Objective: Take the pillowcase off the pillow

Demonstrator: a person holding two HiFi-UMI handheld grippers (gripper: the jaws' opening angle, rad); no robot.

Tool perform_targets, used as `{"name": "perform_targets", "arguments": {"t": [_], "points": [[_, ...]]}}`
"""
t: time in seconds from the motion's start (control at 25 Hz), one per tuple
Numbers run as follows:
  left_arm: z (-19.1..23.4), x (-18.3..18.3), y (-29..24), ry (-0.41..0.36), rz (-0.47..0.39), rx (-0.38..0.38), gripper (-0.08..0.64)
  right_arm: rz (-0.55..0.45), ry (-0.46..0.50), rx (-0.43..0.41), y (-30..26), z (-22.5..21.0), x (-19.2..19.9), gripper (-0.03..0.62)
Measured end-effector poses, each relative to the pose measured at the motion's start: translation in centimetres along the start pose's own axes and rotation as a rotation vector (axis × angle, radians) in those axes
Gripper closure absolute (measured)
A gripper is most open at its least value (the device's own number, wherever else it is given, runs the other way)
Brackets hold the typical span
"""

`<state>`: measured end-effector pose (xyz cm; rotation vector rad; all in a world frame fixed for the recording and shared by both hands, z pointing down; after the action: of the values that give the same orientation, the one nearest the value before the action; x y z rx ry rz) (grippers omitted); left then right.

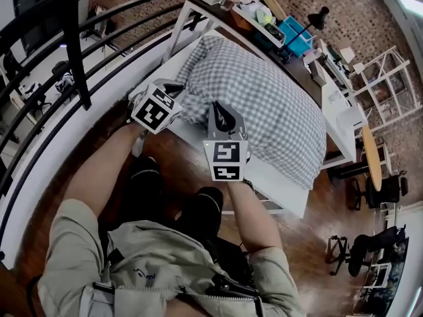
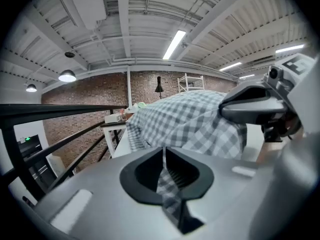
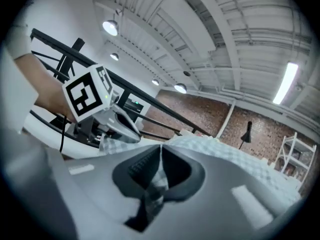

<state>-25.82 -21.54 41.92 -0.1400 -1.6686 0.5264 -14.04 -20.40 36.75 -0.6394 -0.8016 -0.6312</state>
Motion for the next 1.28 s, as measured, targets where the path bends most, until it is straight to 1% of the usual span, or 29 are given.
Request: {"name": "perform_targets", "arguments": {"t": [0.08,0.16,0.24,0.32,0.4,0.52,0.6,0.68,0.76,0.84,0.88,0.96,1.04,1.12,1.2,1.28], "points": [[-1.1,0.6,-0.3,-0.013,0.015,0.026,0.538,-0.023,-0.04,0.007,0.7,-0.5,-0.1,0.578],[-1.9,1.1,-0.4,-0.006,0.016,0.038,0.538,-0.068,-0.057,0.025,1.6,-1.0,-1.1,0.581],[-2.6,1.6,-0.4,0.002,0.019,0.048,0.537,-0.117,-0.042,0.059,2.5,-1.4,-2.2,0.585],[-2.6,2.2,-0.5,0.003,0.017,0.036,0.537,-0.123,-0.031,0.085,3.1,-1.7,-2.1,0.586],[-2.5,2.4,-0.1,0.018,0.003,0.029,0.537,-0.083,-0.053,0.094,3.6,-1.8,-0.1,0.585],[-2.1,1.8,1.1,0.045,-0.035,0.019,0.538,0.01,-0.113,0.119,4.5,-2.4,4.7,0.584],[-2.0,1.1,1.4,0.048,-0.058,0.026,0.54,0.055,-0.161,0.142,4.8,-2.8,7.6,0.584],[-2.6,0.6,1.0,0.038,-0.065,0.058,0.54,0.062,-0.198,0.159,5.0,-3.0,8.9,0.584],[-4.1,0.4,0.5,0.012,-0.062,0.122,0.528,0.031,-0.221,0.162,5.3,-3.0,8.7,0.584],[-6.0,0.2,0.1,-0.012,-0.067,0.202,0.475,-0.004,-0.228,0.157,5.7,-3.0,7.8,0.585],[-6.8,0.1,0.2,-0.015,-0.072,0.242,0.469,-0.016,-0.229,0.153,5.9,-3.1,7.6,0.585],[-8.1,-0.2,0.5,0.003,-0.08,0.311,0.465,-0.031,-0.236,0.147,6.2,-3.4,7.4,0.584],[-8.6,-0.3,0.9,0.041,-0.084,0.359,0.409,-0.045,-0.247,0.143,6.3,-3.6,7.5,0.584],[-8.8,0.1,1.1,0.06,-0.074,0.379,0.347,-0.06,-0.259,0.14,6.4,-3.5,7.6,0.584],[-9.4,1.0,0.9,0.049,-0.043,0.386,0.229,-0.072,-0.271,0.139,6.5,-3.3,7.8,0.584],[-9.6,1.6,0.3,0.034,-0.019,0.365,0.23,-0.085,-0.279,0.134,6.5,-3.0,7.5,0.584]]}}
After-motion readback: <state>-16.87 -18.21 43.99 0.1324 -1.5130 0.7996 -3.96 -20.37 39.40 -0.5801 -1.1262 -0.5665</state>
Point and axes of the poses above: the fingertips, and each gripper's own axes: y backward along the fingers, z to its left, x out of its underside, the point moved 4 cm from there along y, backward along the fingers, and after that the axes turned 5 degrees about z, right-handed, at the moved point
